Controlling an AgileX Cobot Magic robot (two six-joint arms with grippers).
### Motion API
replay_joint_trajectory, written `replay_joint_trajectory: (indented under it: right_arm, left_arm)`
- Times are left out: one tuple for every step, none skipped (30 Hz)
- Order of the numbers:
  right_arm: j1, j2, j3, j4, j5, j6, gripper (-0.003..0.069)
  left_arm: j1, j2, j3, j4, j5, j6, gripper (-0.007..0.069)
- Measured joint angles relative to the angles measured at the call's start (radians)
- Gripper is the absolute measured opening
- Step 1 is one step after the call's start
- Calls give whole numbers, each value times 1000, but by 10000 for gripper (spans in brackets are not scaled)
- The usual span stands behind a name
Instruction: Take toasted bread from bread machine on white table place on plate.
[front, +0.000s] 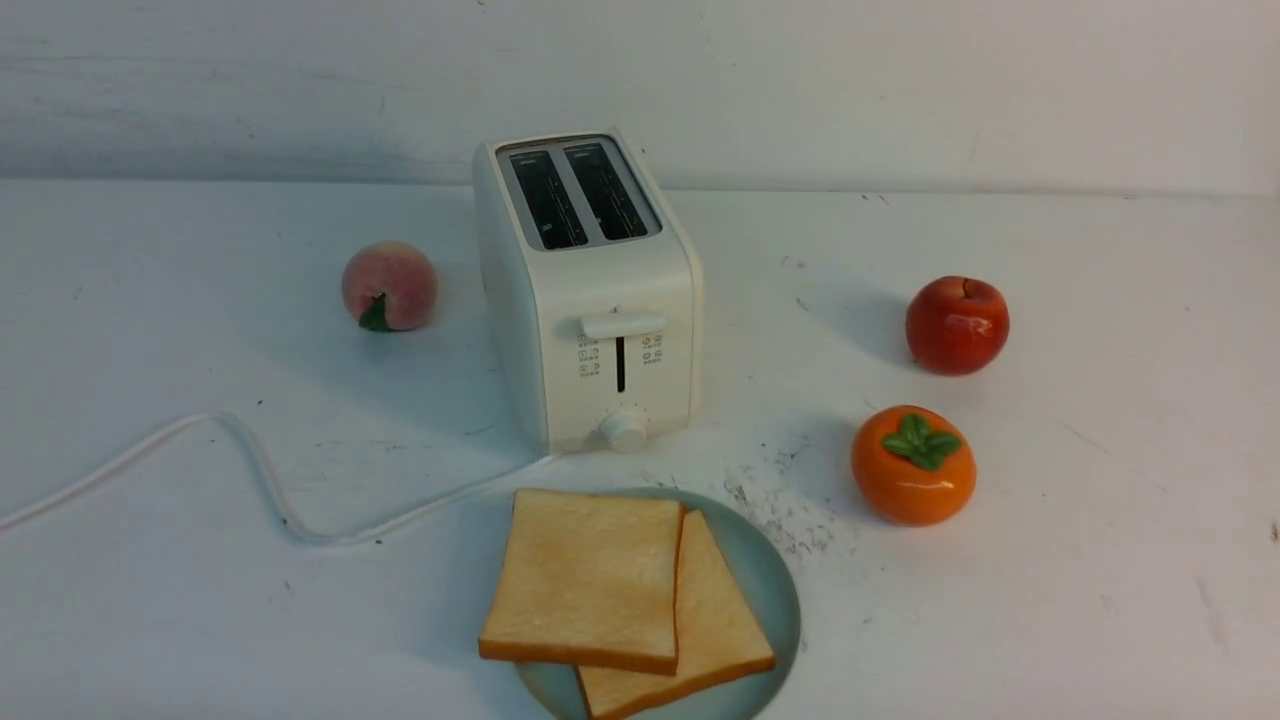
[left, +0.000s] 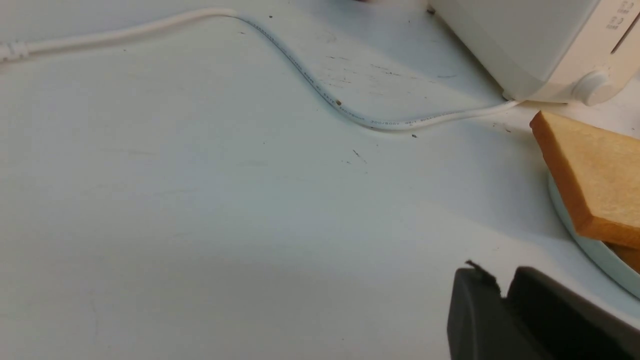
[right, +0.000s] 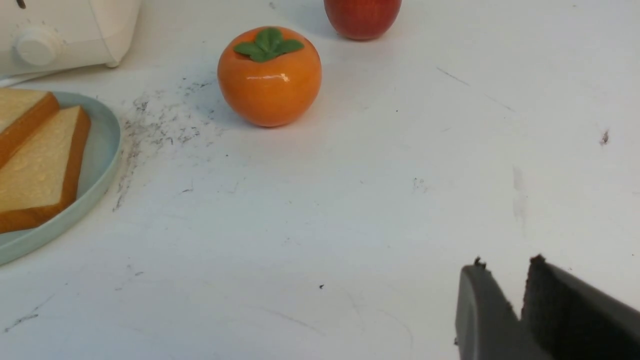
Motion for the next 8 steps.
replay_joint_trajectory:
  right_arm:
    - [0, 0, 0, 0, 0, 0, 144]
    - [0, 0, 0, 0, 0, 0, 145]
    - [0, 0, 0, 0, 0, 0, 146]
    - [0, 0, 0, 0, 0, 0, 148]
    - [0, 0, 0, 0, 0, 0, 149]
    - [0, 0, 0, 0, 0, 0, 149]
    - [0, 0, 0, 0, 0, 0, 151]
    - [0, 0, 0, 0, 0, 0, 152]
  left_arm:
    - [0, 0, 0, 0, 0, 0, 91]
    - [0, 0, 0, 0, 0, 0, 91]
    - [0, 0, 0, 0, 0, 0, 91]
    - [0, 0, 0, 0, 0, 0, 91]
    - [0, 0, 0, 0, 0, 0, 91]
    - [0, 0, 0, 0, 0, 0, 91]
    - [0, 0, 0, 0, 0, 0, 91]
    - [0, 0, 0, 0, 0, 0, 91]
